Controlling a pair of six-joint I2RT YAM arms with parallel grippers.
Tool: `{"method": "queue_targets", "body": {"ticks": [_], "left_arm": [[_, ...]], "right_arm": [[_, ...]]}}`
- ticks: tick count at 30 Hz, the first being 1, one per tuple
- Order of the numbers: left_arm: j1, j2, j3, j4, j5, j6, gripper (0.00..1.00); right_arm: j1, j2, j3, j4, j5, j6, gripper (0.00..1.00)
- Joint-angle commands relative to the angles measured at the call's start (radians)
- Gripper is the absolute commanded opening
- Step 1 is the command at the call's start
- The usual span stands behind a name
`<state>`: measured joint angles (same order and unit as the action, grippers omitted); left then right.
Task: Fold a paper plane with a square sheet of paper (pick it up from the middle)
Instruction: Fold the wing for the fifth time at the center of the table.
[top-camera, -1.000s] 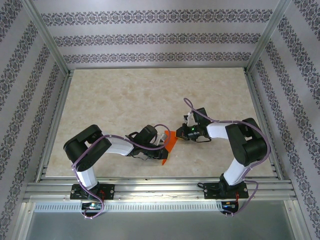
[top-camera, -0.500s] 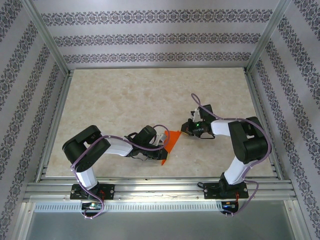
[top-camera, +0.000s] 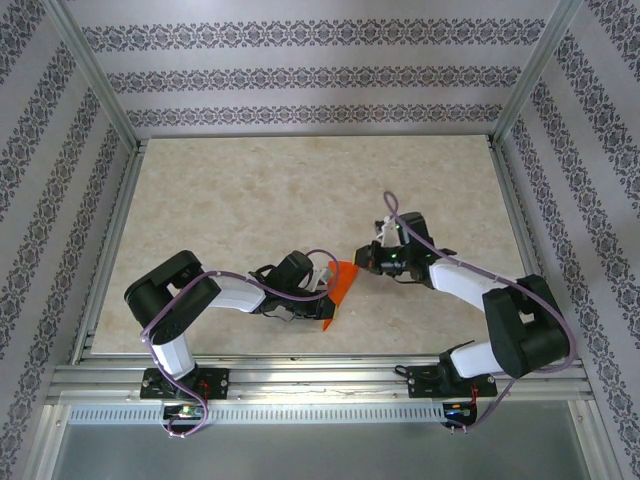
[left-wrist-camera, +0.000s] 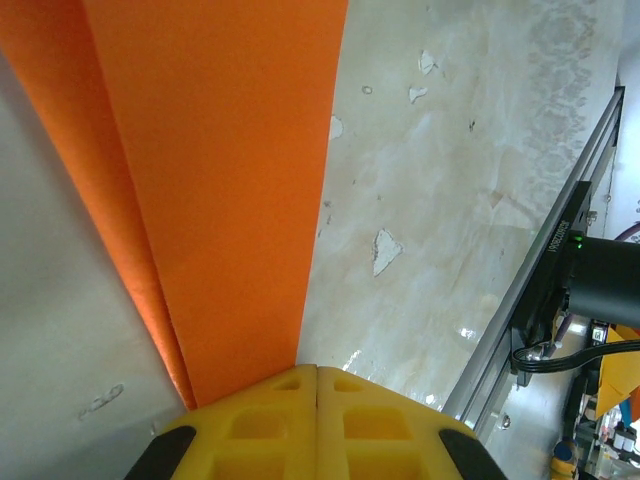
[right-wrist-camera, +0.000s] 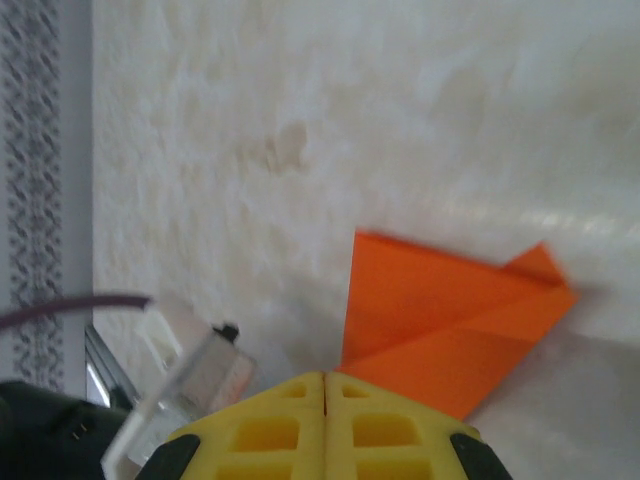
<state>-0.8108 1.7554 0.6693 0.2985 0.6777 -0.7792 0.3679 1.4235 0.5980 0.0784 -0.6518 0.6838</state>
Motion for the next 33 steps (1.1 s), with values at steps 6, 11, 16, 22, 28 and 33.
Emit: {"method": "queue_targets", "body": {"ticks": [6,11,16,22,28,33], "left_arm": [[-0.008,0.018,-0.015,-0.133,-0.013,-0.011,0.00],[-0.008,0.015,-0.004,-0.132,-0.003,-0.015,0.00],[-0.008,-0.014,-0.008,-0.105,0.021,-0.043,0.01],[-0.013,-0.048,-0.029,-0.090,0.075,-0.072,0.05],[-0.027,-0.050,-0.059,-0.071,0.100,-0.094,0.05],[-0.046,-0.040,-0.067,-0.062,0.114,-0.101,0.05]], "right_arm": [[0.082,0.097,-0.022,0.061,-0.006,0.023,0.01],[0.087,0.177,-0.002,0.043,0.024,0.021,0.00],[0.083,0.235,-0.010,0.028,0.080,0.007,0.00],[0.078,0.262,-0.020,0.028,0.102,0.007,0.00],[0.078,0.260,-0.024,0.026,0.110,0.011,0.00],[0.077,0.268,-0.025,0.021,0.116,0.013,0.00]]}}
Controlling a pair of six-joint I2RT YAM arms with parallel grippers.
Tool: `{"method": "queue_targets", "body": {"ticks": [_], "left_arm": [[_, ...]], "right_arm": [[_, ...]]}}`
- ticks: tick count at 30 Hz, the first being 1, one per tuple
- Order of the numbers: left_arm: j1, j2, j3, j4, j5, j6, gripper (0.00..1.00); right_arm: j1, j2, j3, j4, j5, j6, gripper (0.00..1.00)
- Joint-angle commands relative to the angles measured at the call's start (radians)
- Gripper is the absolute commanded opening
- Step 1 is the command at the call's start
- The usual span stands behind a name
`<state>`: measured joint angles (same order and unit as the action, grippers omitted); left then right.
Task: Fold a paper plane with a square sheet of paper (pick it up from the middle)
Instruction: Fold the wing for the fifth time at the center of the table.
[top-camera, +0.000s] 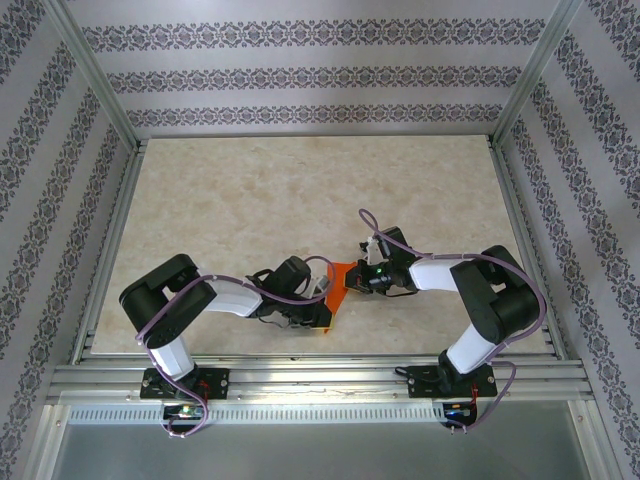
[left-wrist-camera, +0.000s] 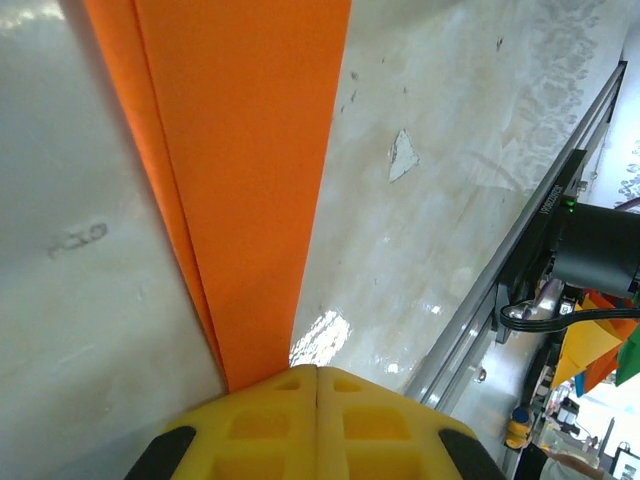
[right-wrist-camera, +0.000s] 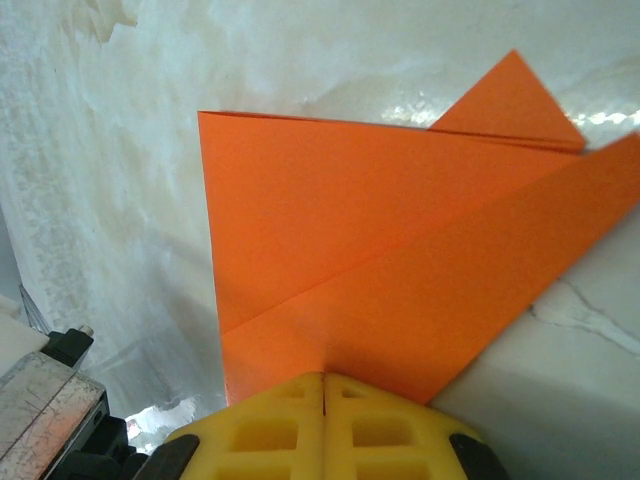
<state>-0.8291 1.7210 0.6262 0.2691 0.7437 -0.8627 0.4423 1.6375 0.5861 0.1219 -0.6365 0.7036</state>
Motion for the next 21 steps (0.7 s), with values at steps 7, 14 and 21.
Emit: {"method": "queue_targets", "body": {"ticks": [7,14,21], "left_arm": [[-0.056,-0.041,-0.053,-0.069,0.045,-0.012,0.04],[-0.059,-0.179,0.004,-0.191,-0.040,0.044,0.05],[0.016,-0.196,0.065,-0.140,-0.147,0.012,0.07]], "right_arm": [[0.001,0.061,-0.021,-0.022,0.118,-0.004,0.00],[0.001,0.053,-0.023,-0.025,0.115,-0.001,0.00],[0.001,0.047,-0.025,-0.028,0.112,-0.003,0.00]]}}
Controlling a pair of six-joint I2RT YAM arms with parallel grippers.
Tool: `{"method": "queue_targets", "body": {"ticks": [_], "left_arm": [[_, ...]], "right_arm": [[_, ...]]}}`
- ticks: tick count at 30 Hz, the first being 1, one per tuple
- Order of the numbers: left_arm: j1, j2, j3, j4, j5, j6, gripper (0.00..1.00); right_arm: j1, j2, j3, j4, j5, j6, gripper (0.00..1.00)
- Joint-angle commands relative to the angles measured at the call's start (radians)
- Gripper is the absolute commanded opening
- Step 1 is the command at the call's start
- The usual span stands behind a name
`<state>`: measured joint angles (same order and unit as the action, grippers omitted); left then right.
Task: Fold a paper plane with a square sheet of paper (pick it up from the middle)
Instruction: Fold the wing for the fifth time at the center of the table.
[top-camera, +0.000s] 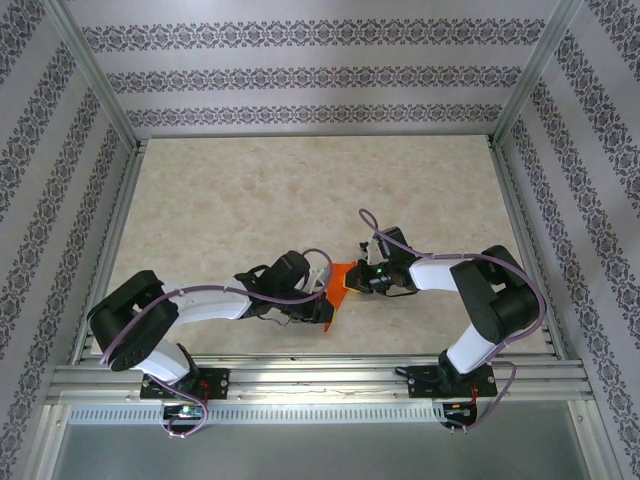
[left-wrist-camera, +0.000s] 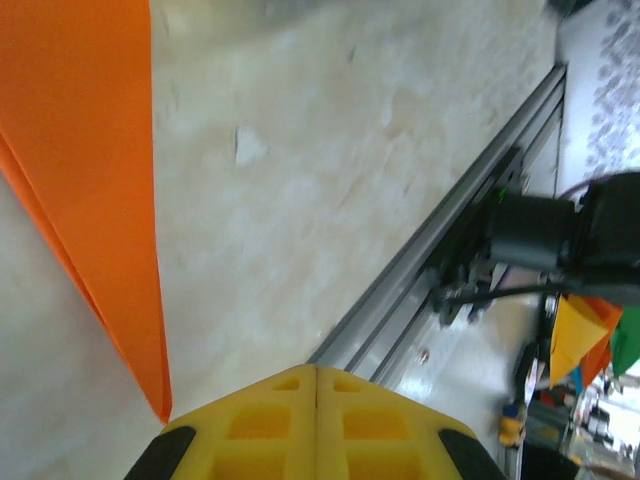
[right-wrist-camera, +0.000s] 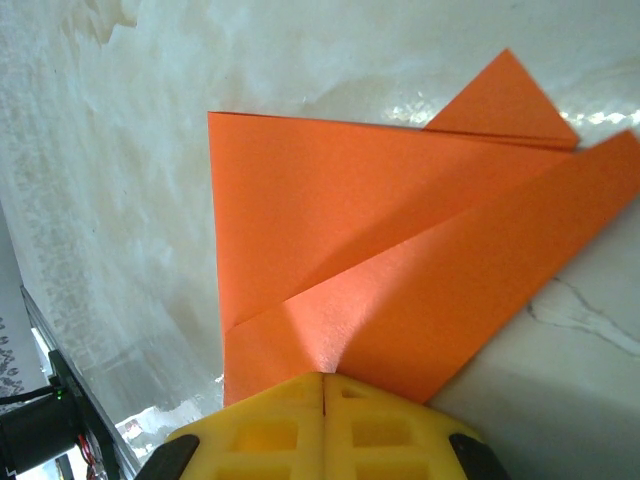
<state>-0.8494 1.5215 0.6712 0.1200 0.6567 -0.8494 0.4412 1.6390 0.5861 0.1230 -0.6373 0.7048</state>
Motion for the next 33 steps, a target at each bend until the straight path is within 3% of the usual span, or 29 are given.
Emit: {"method": "queue_targets", "body": {"ticks": [1,9,14,20,33], "left_arm": [[0.045,0.020,0.031,0.025,-0.055,-0.003,0.08],[0.054,0.195,0.106,0.135,0.017,-0.040,0.08],[0.046,0.231,0.104,0.053,-0.013,-0.009,0.08],[-0.009,0.240,0.097,-0.079,-0.018,0.054,0.07],[-0.066,0.133,-0.038,-0.070,0.004,0.019,0.07]], "right_arm": [[0.002,0.044,-0.026,-0.028,0.114,-0.002,0.00],[0.002,0.038,-0.028,-0.032,0.113,-0.004,0.00],[0.002,0.034,-0.029,-0.033,0.113,-0.004,0.00],[-0.001,0.037,-0.029,-0.036,0.116,-0.005,0.00],[-0.007,0.047,-0.026,-0.039,0.115,-0.007,0.00]]}}
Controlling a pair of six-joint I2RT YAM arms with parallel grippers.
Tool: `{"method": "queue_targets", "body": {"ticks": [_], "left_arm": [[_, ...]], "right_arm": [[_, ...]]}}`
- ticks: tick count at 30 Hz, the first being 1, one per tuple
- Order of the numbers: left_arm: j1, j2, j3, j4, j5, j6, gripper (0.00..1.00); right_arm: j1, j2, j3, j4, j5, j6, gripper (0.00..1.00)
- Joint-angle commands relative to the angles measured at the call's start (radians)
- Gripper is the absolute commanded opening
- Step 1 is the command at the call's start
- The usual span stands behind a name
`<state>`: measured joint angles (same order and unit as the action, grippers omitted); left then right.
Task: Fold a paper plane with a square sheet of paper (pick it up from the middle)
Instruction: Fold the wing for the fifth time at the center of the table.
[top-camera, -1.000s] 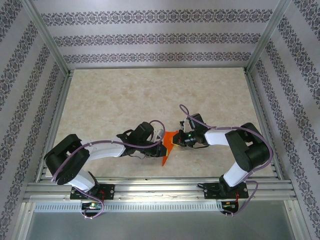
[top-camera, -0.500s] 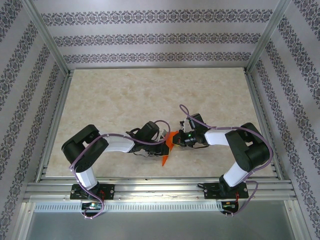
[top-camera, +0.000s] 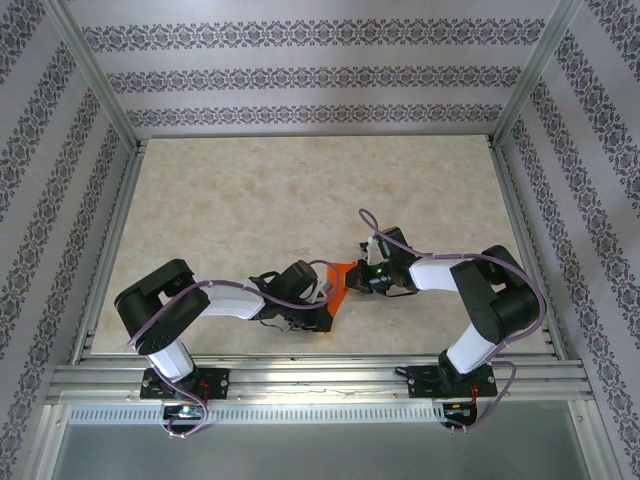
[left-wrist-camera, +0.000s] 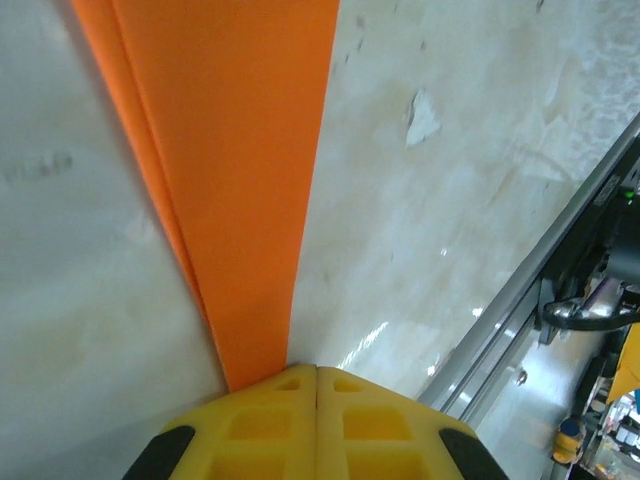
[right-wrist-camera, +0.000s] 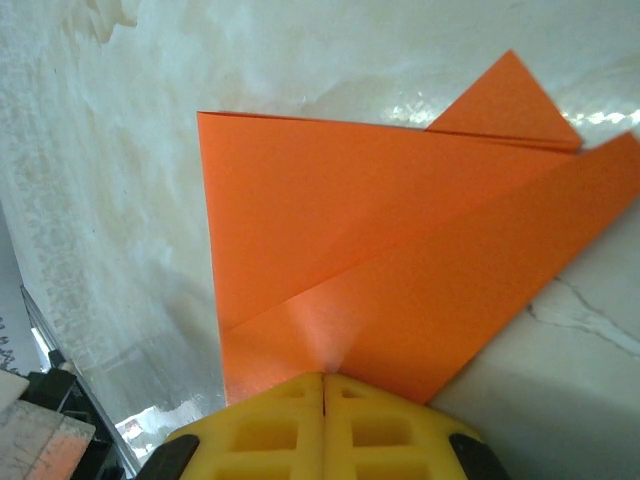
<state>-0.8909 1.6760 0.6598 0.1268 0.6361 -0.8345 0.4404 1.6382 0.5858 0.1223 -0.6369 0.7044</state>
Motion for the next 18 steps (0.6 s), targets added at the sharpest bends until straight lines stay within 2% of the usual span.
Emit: {"method": "queue_targets", "body": {"ticks": [1,6,9,14,18], "left_arm": [[-0.028,-0.037,-0.030,-0.061,0.037,0.002,0.07],[-0.020,-0.132,-0.012,-0.013,0.028,-0.006,0.07],[0.024,-0.155,0.024,-0.011,-0.020,-0.020,0.10],[0.113,-0.077,0.094,0.046,-0.094,-0.058,0.07],[0.125,0.032,0.206,0.016,-0.099,-0.029,0.05]], "right_arm": [[-0.006,0.046,-0.026,-0.038,0.113,-0.006,0.00],[-0.006,0.043,-0.030,-0.035,0.114,0.000,0.00],[-0.006,0.041,-0.033,-0.029,0.109,0.006,0.00],[-0.007,0.038,-0.037,-0.024,0.105,0.011,0.00],[-0.007,0.034,-0.034,-0.024,0.099,0.014,0.00]]}}
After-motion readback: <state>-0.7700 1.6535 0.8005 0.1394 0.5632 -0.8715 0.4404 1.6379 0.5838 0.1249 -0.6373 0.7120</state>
